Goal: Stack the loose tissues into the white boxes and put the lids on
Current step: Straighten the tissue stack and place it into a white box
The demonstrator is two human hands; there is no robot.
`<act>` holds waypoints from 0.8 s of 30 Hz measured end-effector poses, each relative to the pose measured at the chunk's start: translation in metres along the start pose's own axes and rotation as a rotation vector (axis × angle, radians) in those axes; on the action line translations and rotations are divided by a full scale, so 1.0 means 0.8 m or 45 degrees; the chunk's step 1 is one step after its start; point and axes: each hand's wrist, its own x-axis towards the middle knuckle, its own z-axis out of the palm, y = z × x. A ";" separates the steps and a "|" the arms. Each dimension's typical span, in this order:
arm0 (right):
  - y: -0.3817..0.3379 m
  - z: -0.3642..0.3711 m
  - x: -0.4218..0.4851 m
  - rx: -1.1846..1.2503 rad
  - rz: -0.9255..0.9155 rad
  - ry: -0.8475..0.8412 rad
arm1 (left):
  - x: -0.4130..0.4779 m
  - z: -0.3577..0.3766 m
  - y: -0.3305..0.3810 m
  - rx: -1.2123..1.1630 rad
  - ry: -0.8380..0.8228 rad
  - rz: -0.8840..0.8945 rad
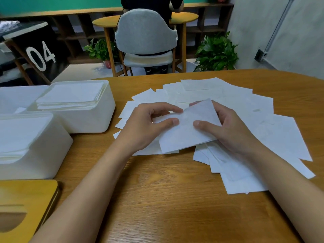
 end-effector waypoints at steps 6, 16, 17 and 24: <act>-0.003 0.004 -0.004 0.086 -0.064 -0.010 | 0.002 0.004 -0.008 0.097 0.075 0.003; 0.002 -0.004 0.000 -0.122 -0.147 0.005 | 0.000 0.013 0.001 -0.205 0.160 -0.102; 0.003 -0.003 -0.001 -0.137 -0.127 0.009 | 0.000 0.014 -0.001 -0.147 0.181 -0.084; 0.017 -0.011 0.008 -0.180 -0.006 0.290 | -0.004 -0.005 -0.001 0.553 -0.431 -0.107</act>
